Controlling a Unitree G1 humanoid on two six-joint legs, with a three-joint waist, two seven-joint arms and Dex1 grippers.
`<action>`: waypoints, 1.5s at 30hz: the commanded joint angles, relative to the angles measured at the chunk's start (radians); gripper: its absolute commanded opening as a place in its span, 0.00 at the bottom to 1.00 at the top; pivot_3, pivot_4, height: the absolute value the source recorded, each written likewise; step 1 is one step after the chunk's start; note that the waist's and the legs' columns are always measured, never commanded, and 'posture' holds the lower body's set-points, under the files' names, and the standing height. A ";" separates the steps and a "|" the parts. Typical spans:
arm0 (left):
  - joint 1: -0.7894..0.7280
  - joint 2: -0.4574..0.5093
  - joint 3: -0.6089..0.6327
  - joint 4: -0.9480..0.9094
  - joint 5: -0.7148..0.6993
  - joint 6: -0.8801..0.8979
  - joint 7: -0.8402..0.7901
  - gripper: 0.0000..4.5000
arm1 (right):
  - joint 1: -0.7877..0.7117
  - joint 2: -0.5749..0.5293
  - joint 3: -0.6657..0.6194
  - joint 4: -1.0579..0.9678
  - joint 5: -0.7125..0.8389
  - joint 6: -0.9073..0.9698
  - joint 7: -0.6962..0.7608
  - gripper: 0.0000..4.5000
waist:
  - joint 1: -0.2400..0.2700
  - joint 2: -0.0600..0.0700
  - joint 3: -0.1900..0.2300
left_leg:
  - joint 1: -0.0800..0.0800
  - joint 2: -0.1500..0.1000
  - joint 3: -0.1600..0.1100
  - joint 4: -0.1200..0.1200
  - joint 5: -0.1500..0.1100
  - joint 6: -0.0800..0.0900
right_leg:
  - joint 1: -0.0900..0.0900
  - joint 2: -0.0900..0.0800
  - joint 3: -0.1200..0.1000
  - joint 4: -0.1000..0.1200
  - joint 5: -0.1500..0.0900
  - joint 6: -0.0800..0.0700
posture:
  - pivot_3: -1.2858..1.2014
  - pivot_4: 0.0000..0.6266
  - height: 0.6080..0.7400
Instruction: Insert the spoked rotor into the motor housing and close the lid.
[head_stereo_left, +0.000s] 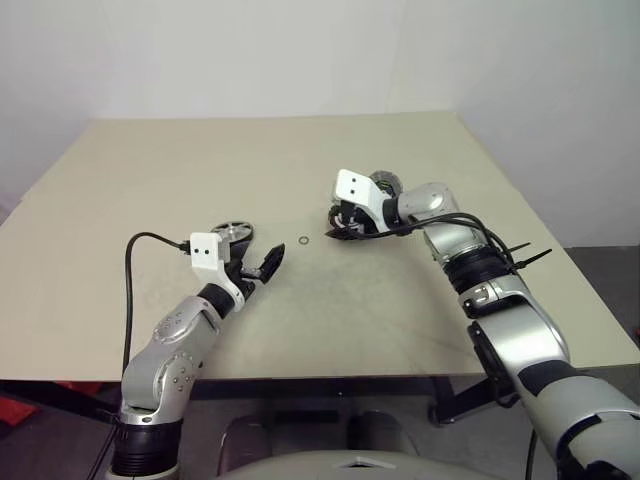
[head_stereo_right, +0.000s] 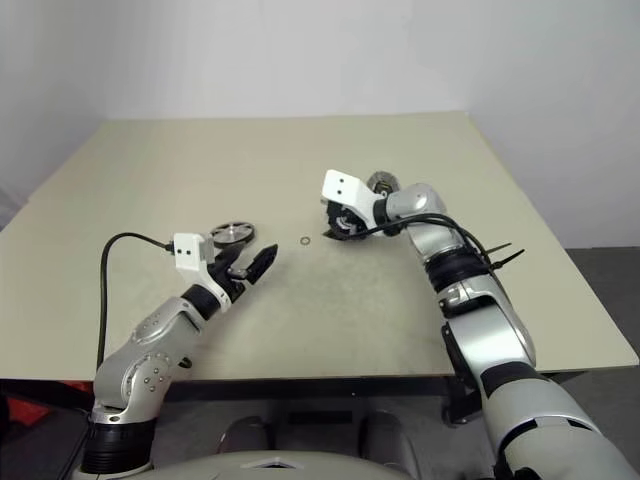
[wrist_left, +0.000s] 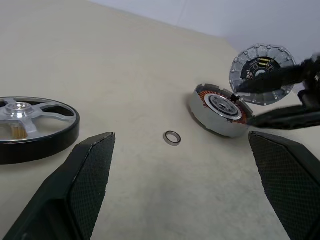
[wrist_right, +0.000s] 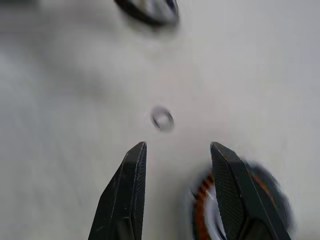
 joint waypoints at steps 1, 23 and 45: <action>-0.017 0.017 0.008 -0.034 -0.012 -0.006 -0.019 1.00 | 0.036 0.021 -0.034 -0.097 0.053 0.075 -0.039 0.51 | 0.004 0.000 0.000 | 0.000 0.000 0.000 0.000 0.000 0.000 | 0.000 0.000 0.000 0.000 0.000 0.000 | 0.52 0.00 1.00; -0.018 0.063 0.019 -0.063 -0.036 0.034 -0.040 1.00 | -0.075 0.246 -0.088 0.380 0.091 0.043 -0.339 0.51 | -0.001 0.000 0.000 | 0.002 0.000 0.000 -0.002 0.003 -0.006 | 0.001 0.000 0.000 0.000 0.000 0.000 | 0.52 0.00 1.00; -0.028 0.077 0.025 -0.058 -0.034 0.041 -0.039 1.00 | -0.100 0.243 -0.117 0.499 0.063 -0.029 -0.381 0.51 | -0.002 0.000 0.000 | 0.002 0.000 0.000 -0.002 0.003 -0.006 | 0.001 0.000 0.000 0.001 0.000 0.000 | 0.52 0.00 1.00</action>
